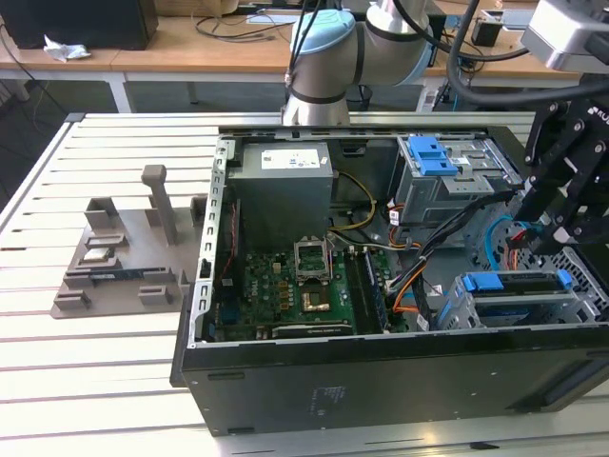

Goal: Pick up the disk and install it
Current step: 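Insert the disk into the insertion slot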

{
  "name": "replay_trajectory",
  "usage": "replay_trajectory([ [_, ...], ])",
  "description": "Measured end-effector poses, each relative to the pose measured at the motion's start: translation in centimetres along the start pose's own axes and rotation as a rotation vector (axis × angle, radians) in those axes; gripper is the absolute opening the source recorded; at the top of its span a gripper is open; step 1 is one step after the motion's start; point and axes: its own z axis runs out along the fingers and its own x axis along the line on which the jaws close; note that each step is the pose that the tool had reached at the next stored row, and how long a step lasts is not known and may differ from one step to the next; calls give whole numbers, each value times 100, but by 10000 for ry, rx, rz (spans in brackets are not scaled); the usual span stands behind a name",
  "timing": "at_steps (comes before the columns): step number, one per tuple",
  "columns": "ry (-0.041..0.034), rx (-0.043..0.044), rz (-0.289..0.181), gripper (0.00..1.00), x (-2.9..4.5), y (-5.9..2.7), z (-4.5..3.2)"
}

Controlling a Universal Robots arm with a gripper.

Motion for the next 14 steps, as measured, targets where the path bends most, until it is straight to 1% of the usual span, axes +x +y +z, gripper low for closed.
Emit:
replay_trajectory([
  [3,-1,0,0,43,0,0,3],
  [8,-1,0,0,12,1,0,6],
  [14,-3,-1,-1,11,-1,-6,12],
])
